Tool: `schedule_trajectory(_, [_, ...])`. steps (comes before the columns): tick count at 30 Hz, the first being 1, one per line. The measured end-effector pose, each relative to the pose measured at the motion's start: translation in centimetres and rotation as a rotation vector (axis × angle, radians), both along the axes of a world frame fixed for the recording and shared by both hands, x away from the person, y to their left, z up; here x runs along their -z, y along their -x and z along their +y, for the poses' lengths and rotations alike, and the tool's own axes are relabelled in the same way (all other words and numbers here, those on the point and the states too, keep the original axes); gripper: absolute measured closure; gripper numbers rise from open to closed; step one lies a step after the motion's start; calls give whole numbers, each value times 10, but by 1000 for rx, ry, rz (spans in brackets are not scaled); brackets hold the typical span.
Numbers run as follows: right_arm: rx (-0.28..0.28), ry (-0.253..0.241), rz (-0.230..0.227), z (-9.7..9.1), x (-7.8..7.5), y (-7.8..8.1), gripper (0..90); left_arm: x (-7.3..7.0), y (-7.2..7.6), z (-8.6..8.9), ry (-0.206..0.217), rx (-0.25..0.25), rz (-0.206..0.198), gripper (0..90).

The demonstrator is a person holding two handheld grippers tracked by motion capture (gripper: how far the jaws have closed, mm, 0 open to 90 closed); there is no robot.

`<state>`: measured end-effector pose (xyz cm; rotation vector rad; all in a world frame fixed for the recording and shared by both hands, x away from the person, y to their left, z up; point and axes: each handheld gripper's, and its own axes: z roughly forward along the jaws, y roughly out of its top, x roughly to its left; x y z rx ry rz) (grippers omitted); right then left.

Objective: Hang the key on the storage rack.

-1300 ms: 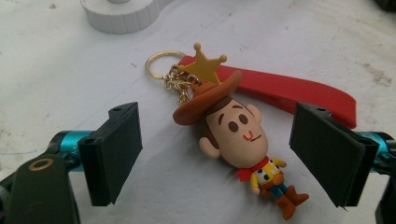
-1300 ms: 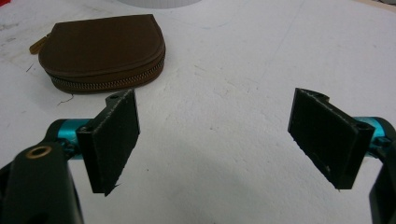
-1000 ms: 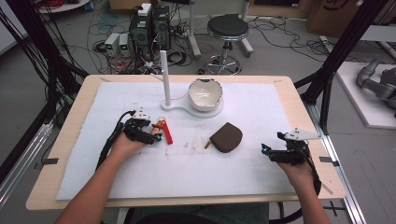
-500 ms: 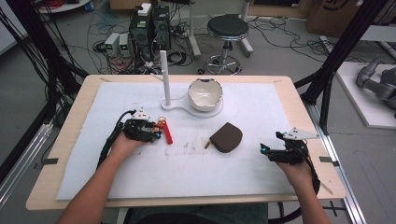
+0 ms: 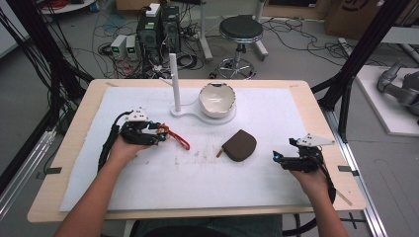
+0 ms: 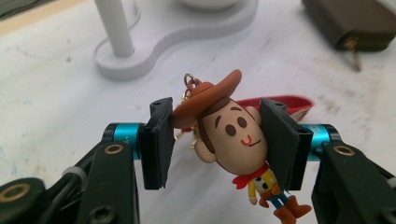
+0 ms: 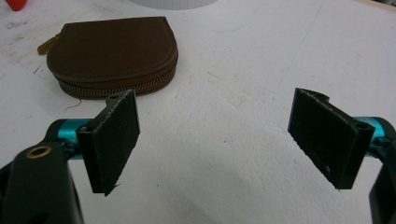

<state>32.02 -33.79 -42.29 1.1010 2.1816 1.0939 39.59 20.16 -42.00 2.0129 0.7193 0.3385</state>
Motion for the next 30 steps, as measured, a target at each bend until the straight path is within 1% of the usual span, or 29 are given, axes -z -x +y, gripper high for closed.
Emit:
schedule_trajectory(3, [-4,1,-3,1,0,-1,167,-8,2,-1,11,9,-18,470])
schedule_trajectory(7, [-10,-1,-3,3,0,-4,167,-18,4,-2,27,15,-32,471])
schedule_trajectory(8, [-8,-4,2,3,0,-4,167,-21,5,-2,30,19,-37,471])
schedule_trajectory(9, [-12,-2,-2,4,0,-5,167,-23,5,-3,42,18,-41,471])
schedule_trajectory(11, [-16,-2,2,5,0,-6,167,-29,6,-3,46,23,-50,471])
schedule_trajectory(12, [-18,-1,2,6,0,-7,167,-29,6,-3,46,23,-50,470])
schedule_trajectory(13, [-24,2,-1,7,0,-8,167,-36,6,-3,54,31,-57,471])
schedule_trajectory(15, [-27,3,1,8,0,-8,167,-42,6,-3,65,39,-64,471])
schedule_trajectory(17, [-28,0,0,10,0,-9,167,-48,6,-4,71,41,-72,470])
schedule_trajectory(18, [-31,2,0,10,0,-10,167,-48,6,-4,71,41,-72,471])
schedule_trajectory(19, [-28,3,0,10,0,-10,167,-56,5,-5,75,51,-82,471])
schedule_trajectory(20, [-28,3,0,10,0,-10,167,-56,5,-5,75,51,-82,470])
schedule_trajectory(21, [-29,1,1,10,0,-10,167,-60,6,-5,77,54,-87,470])
schedule_trajectory(22, [-31,3,0,10,0,-11,167,-68,5,-6,80,60,-98,471])
schedule_trajectory(25, [-31,2,2,11,0,-11,167,-78,3,-7,86,63,-112,470])
schedule_trajectory(26, [-31,2,2,11,0,-11,167,-82,2,-8,81,64,-117,470])
schedule_trajectory(30, [-31,1,4,11,0,-11,167,-94,-1,-9,82,67,-134,470])
